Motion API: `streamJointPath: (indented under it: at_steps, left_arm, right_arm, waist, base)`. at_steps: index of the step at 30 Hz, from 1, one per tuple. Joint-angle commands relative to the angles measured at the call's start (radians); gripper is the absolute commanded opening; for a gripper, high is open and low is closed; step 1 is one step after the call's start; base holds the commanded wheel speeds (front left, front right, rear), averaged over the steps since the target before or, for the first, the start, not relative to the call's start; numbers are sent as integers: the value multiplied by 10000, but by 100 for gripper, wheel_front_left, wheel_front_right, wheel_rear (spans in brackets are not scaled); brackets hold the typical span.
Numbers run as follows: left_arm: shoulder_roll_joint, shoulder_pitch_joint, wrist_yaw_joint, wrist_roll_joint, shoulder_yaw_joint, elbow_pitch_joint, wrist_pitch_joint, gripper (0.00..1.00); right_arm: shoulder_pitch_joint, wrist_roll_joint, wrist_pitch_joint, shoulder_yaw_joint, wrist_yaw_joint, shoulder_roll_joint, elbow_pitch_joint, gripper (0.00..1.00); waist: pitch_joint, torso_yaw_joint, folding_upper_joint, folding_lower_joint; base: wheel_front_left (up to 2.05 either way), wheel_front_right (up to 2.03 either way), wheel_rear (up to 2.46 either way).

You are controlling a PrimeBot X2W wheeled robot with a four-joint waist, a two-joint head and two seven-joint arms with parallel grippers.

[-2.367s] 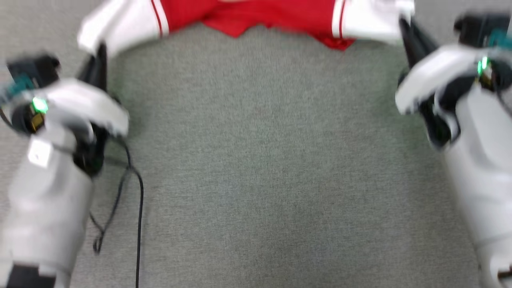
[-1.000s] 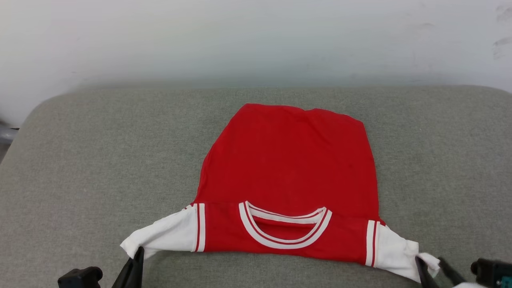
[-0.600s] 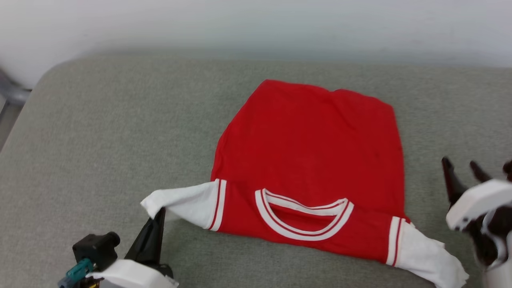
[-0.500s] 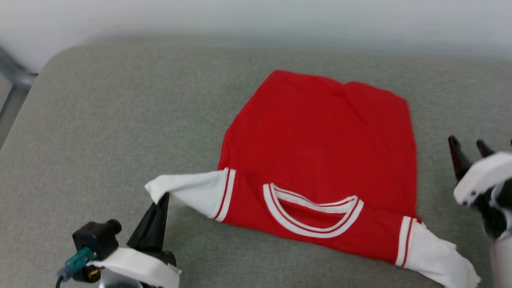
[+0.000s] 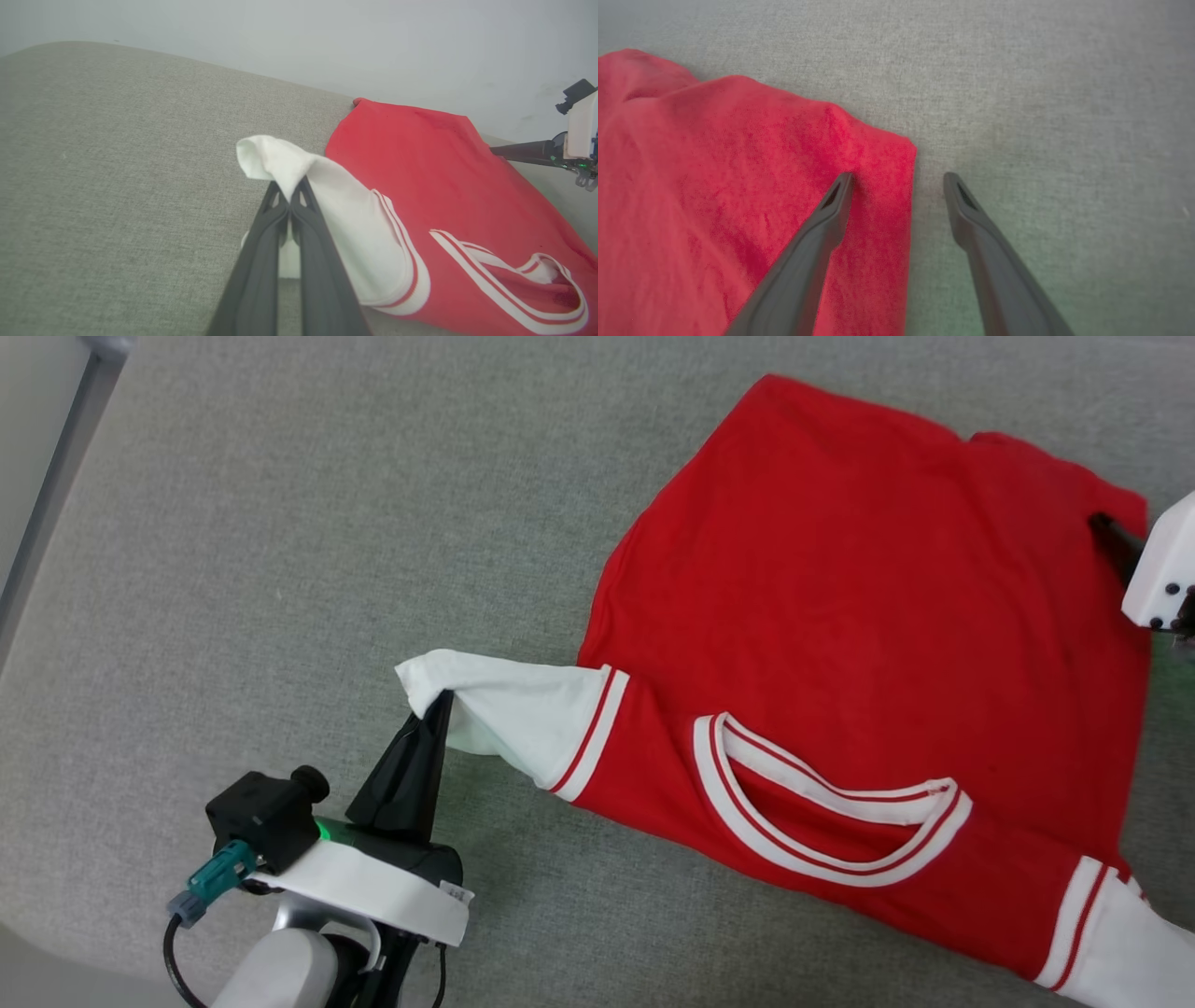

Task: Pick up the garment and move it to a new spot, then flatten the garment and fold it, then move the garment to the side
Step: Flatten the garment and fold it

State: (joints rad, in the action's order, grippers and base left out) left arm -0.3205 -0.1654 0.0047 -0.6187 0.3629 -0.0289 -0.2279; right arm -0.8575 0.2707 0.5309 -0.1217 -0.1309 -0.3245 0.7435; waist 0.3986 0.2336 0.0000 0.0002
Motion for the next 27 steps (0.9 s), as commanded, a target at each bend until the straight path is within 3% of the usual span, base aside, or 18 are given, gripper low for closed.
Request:
streamJointPath:
  at_steps: [1, 3, 7, 8, 10, 20, 27]
  left_arm:
    - [80, -247, -114, 74, 54, 72, -89, 0]
    - [107, -312, -144, 75, 70, 95, -117, 0]
    - [213, -454, -301, 88, 107, 312, -196, 0]
    - [228, -483, -318, 91, 107, 357, -209, 0]
    - [253, -489, -352, 86, 98, 437, -219, 0]
    - [10, -114, -198, 1, -74, 792, -178, 0]
    - [-272, 622, 111, -147, -239, 714, 20, 0]
  right_arm:
    - [-381, -155, 173, 48, 5, -93, 315, 100]
    - [-427, -201, 344, 55, 5, -90, 522, 100]
    - [-174, -219, 1943, 14, 3, 200, 1774, 100]
    - [-121, -217, 2222, -4, 3, 223, 1944, 47]
    - [-123, -184, 2437, 2, 3, 302, 2031, 0]
    - [-751, -185, 1239, 880, 5, -295, 98, 0]
    - [703, 294, 1006, 1493, 5, -854, -1886, 0]
  waist:
    - [460, 294, 0, -2]
    - [521, 317, 0, -2]
    - [647, 345, 0, -2]
    - [657, 338, 0, -2]
    - [648, 316, 0, -2]
    - [-337, -208, 0, -2]
    - [-1355, -921, 0, -2]
  base:
    - [0, 0, 0]
    - [0, 0, 0]
    - [0, 0, 0]
    - [0, 0, 0]
    - [0, 0, 0]
    - [0, 0, 0]
    - [0, 0, 0]
